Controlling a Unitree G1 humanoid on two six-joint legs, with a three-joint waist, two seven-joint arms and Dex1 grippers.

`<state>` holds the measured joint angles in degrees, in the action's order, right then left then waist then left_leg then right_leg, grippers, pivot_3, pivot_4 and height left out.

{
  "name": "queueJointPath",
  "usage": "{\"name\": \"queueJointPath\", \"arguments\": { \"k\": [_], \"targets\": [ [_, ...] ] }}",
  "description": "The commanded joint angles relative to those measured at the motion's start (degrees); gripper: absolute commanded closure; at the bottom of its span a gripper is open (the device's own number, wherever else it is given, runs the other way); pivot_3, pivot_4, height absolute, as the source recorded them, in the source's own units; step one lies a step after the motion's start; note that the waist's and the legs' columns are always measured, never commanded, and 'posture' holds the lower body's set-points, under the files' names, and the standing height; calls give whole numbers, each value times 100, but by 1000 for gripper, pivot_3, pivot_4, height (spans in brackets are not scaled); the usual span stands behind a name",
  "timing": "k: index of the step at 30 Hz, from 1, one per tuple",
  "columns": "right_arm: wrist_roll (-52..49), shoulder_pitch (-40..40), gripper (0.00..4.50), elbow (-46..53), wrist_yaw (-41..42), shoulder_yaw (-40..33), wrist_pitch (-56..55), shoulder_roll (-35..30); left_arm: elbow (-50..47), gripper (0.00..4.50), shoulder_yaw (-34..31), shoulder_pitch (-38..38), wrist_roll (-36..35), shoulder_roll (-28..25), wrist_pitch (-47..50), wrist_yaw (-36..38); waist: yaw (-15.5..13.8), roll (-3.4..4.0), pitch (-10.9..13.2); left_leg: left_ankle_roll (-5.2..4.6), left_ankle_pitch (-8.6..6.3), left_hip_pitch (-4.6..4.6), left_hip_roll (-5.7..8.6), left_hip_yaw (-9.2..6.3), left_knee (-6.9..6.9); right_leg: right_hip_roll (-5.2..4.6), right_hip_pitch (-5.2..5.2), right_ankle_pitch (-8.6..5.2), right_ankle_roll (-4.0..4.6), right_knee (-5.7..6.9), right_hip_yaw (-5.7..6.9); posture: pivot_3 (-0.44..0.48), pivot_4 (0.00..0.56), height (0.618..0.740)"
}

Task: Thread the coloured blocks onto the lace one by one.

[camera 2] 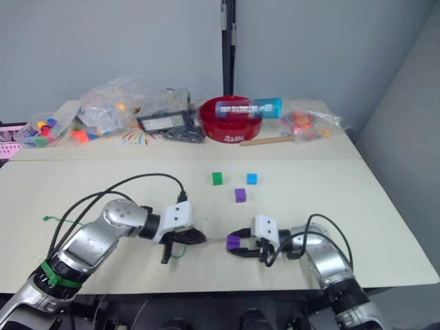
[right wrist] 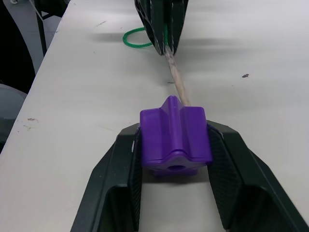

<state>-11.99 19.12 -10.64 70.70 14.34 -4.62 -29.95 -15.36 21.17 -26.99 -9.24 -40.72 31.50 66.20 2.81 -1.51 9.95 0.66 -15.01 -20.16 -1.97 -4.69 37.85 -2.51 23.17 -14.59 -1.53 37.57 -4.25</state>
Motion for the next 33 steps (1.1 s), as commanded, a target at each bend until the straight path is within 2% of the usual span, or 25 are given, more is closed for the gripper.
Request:
{"name": "queueJointPath", "arguments": {
  "k": [1,14,33],
  "targets": [
    [228,-108,3121,-172,-62,112,85,-52,-285,4469,-207,33,-162,-122,25,59,-4,0,0,0,0,0,0,0,0,0,0,-1,-1,-1,0,0,150,740],
    [241,-14,3121,-289,-44,157,51,-1,-471,4469,-80,21,-244,-16,244,-75,2,0,0,0,0,0,0,0,0,1,0,-4,-7,-1,0,0,150,740],
    [231,-75,3121,-214,-68,140,79,-33,-372,4469,-80,-75,-187,-152,326,-115,0,0,0,0,0,0,0,0,0,1,0,-9,-15,-3,0,0,150,740]
  ]
}}
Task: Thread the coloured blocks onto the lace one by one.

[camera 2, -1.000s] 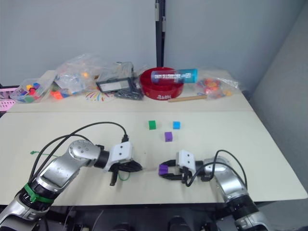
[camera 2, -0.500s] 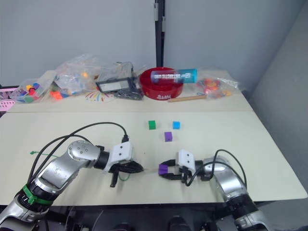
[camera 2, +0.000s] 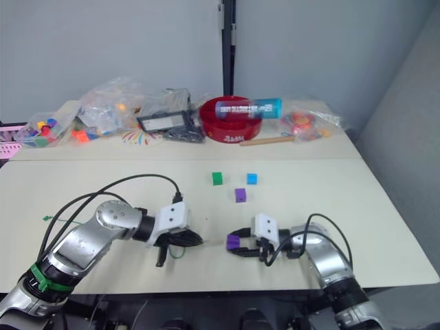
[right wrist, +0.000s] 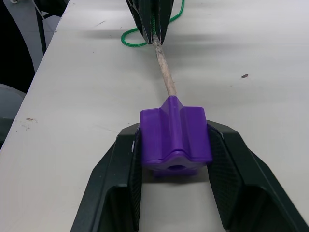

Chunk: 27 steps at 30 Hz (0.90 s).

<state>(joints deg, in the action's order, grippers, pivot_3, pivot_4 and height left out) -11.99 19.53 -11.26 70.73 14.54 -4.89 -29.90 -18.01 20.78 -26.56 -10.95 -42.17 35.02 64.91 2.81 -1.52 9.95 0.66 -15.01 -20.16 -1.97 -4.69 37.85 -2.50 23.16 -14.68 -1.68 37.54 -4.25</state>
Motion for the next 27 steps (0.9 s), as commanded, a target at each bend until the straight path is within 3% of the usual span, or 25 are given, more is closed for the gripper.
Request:
{"name": "queueJointPath", "arguments": {
  "k": [1,22,27],
  "targets": [
    [234,-118,3121,-150,-73,120,106,-38,-113,4469,-30,-121,-17,-1,-25,12,0,0,0,0,0,0,0,0,0,0,0,0,0,0,0,0,150,740],
    [242,-116,3121,-89,-119,123,135,-29,-13,4469,177,-196,40,218,-112,7,1,0,0,0,0,0,0,0,0,0,0,-7,-12,-1,0,0,150,740],
    [230,-102,3121,-4,-138,116,177,-46,199,4469,378,-303,162,495,-176,-74,-3,-1,1,0,0,-1,1,0,0,0,0,-8,-13,-3,0,0,150,740]
  ]
}}
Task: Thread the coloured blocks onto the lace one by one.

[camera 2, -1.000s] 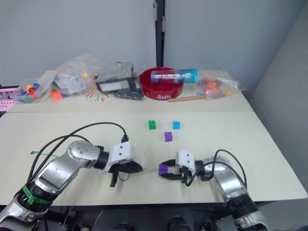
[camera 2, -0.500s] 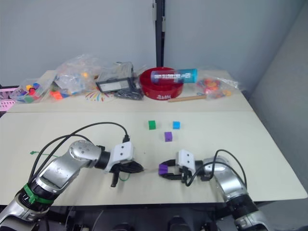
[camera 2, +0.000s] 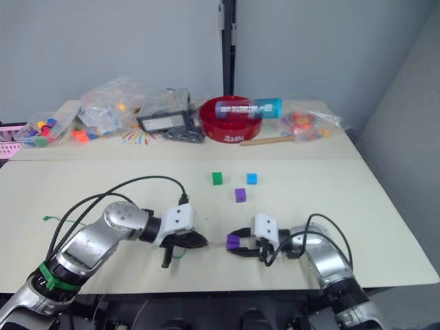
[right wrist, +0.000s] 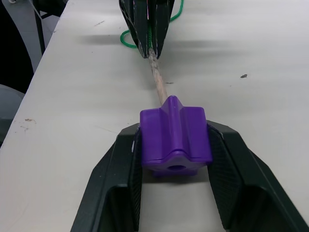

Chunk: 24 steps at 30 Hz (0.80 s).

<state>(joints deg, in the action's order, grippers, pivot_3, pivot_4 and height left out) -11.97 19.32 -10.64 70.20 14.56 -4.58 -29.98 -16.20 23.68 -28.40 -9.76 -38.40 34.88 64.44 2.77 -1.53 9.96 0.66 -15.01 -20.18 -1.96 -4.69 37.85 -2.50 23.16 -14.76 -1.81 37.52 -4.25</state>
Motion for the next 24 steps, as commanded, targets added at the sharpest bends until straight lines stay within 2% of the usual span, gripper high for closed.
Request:
{"name": "queueJointPath", "arguments": {
  "k": [1,14,19,24],
  "targets": [
    [227,-78,3121,-59,-89,114,152,-38,45,4469,105,-131,62,155,-174,-25,7,0,0,0,0,0,0,0,0,0,0,0,0,0,0,0,150,740],
    [248,-50,3121,19,-204,116,243,-16,899,4469,521,-294,323,1131,-768,-98,-10,0,0,0,0,-1,0,0,-1,0,-1,0,1,-5,0,0,150,740],
    [272,-51,3121,43,-214,107,261,-4,1160,4469,464,-144,346,1120,-1020,18,-27,0,-1,0,0,1,1,0,0,-2,-14,3,-3,-25,0,0,150,740],
    [296,-55,3121,29,-217,88,247,-18,940,2894,17,-48,148,867,-1059,107,3,0,0,-1,0,-2,-2,1,-2,0,-10,7,-2,-32,-1,0,150,740]
  ]
}}
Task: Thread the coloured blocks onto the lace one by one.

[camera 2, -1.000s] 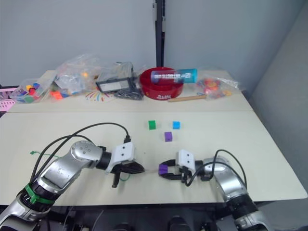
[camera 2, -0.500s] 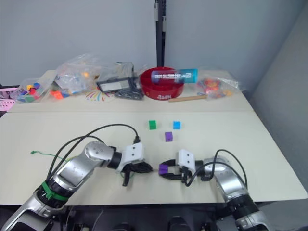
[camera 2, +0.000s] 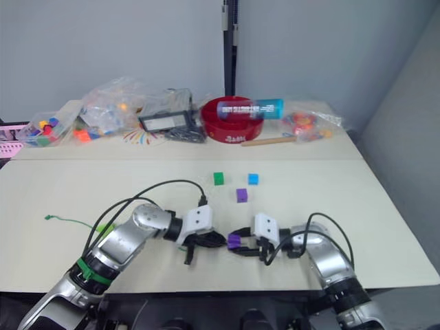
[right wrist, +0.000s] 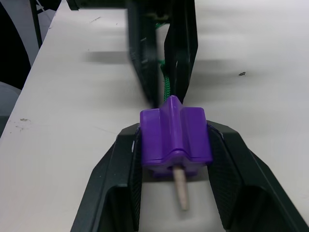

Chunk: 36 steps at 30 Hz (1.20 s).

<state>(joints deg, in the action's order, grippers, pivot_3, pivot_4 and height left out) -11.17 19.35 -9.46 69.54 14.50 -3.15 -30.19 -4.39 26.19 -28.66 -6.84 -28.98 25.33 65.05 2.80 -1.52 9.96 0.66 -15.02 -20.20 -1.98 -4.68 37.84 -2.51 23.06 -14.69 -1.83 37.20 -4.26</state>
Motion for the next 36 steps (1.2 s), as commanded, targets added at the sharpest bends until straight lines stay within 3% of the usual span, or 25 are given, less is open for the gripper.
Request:
{"name": "queueJointPath", "arguments": {
  "k": [1,3,11,18,26,36],
  "targets": [
    [216,-61,3121,-87,-152,94,105,5,-293,2568,-321,-3,-191,-155,-99,81,-1,0,0,0,0,-1,-1,-1,-1,1,1,3,5,0,1,0,150,740],
    [212,-67,3121,-83,-153,98,107,8,-439,1899,-528,62,-379,-337,9,199,14,0,0,0,0,-1,0,-1,-1,0,2,6,10,0,0,0,150,740],
    [187,-98,3121,-70,-148,109,96,-13,-546,1899,-1029,470,-614,-867,-75,266,21,0,0,0,0,0,-2,0,-3,0,2,1,3,-1,1,0,150,740],
    [169,-91,3121,-35,-140,98,131,-38,-29,1899,-760,676,-277,-575,-491,19,3,0,1,0,0,-1,-2,0,-3,0,2,2,4,-1,2,0,150,740],
    [156,-105,3121,48,-147,75,202,-83,225,4350,-699,602,-225,-289,-620,-66,-12,0,0,0,0,-1,0,0,-3,-1,1,7,12,-3,1,0,150,740],
    [167,-66,3121,40,-184,99,229,-34,147,4470,-484,386,-165,40,-607,-128,-16,0,0,0,0,-2,0,0,-3,-1,1,7,11,-5,1,0,150,740]
  ]
}}
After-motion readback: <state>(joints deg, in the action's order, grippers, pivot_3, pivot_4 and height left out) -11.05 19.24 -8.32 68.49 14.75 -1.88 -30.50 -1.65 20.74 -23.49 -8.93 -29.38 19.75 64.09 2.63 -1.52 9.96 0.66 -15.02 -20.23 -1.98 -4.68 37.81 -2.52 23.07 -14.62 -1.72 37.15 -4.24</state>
